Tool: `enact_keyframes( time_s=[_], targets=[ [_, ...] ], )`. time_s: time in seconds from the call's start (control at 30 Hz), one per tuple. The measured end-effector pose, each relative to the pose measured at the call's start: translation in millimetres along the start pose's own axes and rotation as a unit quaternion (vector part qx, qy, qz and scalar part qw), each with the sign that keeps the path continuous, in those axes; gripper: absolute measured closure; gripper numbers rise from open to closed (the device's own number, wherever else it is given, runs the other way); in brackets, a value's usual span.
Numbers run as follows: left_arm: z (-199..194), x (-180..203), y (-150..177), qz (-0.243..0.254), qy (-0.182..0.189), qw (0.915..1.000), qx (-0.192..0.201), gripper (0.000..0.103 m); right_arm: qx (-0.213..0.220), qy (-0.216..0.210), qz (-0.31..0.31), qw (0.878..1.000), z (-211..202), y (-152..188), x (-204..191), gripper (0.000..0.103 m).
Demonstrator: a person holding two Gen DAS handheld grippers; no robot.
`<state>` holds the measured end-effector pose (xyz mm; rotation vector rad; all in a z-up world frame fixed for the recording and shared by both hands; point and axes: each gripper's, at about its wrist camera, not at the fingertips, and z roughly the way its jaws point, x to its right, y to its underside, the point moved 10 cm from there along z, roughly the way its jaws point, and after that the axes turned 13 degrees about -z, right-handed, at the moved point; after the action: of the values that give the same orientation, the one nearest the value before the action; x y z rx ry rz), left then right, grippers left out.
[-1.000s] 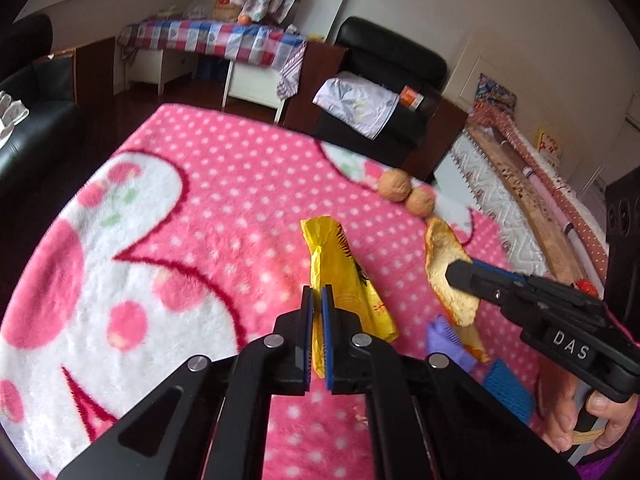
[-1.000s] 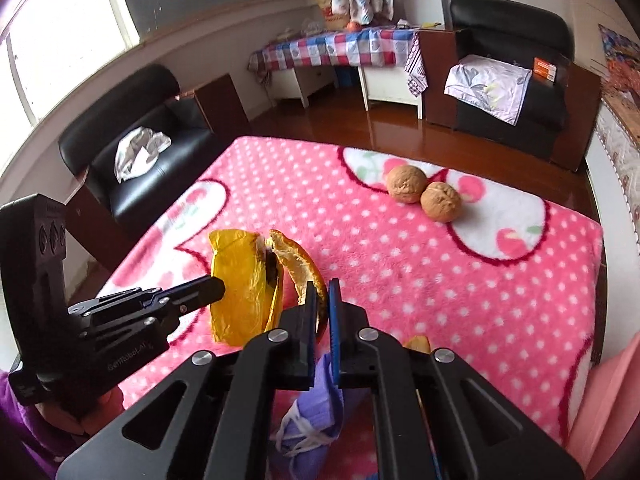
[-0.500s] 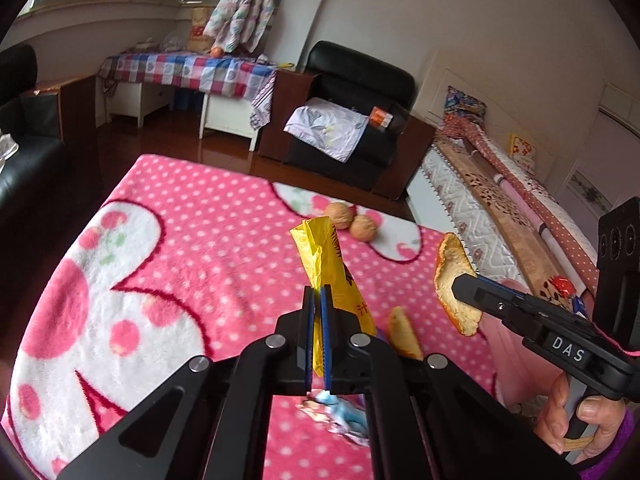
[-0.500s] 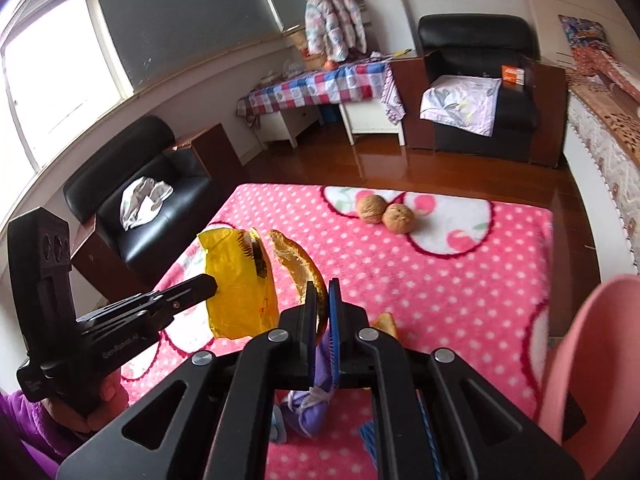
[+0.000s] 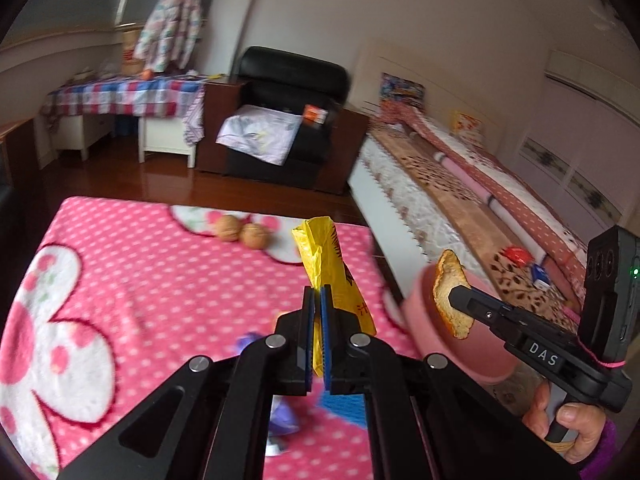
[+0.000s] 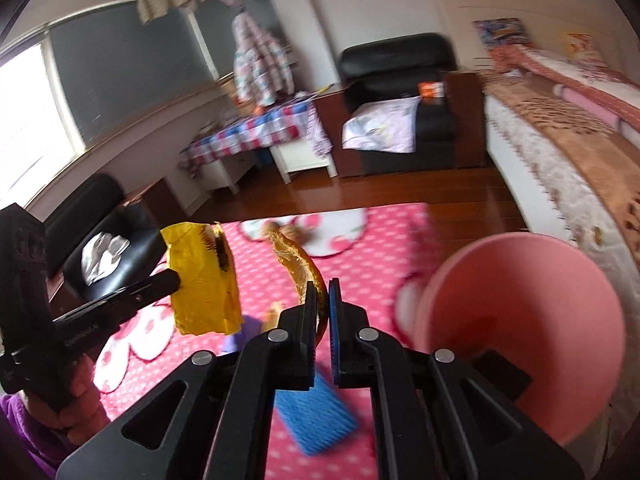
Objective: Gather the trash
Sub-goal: 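Carry both held items over the pink bucket and open both tools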
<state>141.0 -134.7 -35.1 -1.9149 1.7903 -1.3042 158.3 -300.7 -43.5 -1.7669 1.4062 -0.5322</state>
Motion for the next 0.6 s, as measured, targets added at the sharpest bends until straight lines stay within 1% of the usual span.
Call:
enact_keyframes(
  time_s=[0.17,0.3,0.43,0.6],
  targets=[
    [16,42,6,0.027,0.026,0.9992,-0.017,0.101,0.006,0.049,0.03,0.998,-22,14,45,0.097],
    [30,75,11,0.046,0.046,0.9974,-0.032,0.101,0.007,0.081,0.045,0.996,-34,26,70,0.097],
    [44,105,19,0.067,0.063,0.9947,-0.045,0.101,0.005,0.098,0.063,0.993,-39,38,94,0.097],
    [60,129,30,0.087,0.072,0.9918,-0.059,0.101,-0.001,0.111,0.076,0.991,-40,49,113,0.097]
  ],
)
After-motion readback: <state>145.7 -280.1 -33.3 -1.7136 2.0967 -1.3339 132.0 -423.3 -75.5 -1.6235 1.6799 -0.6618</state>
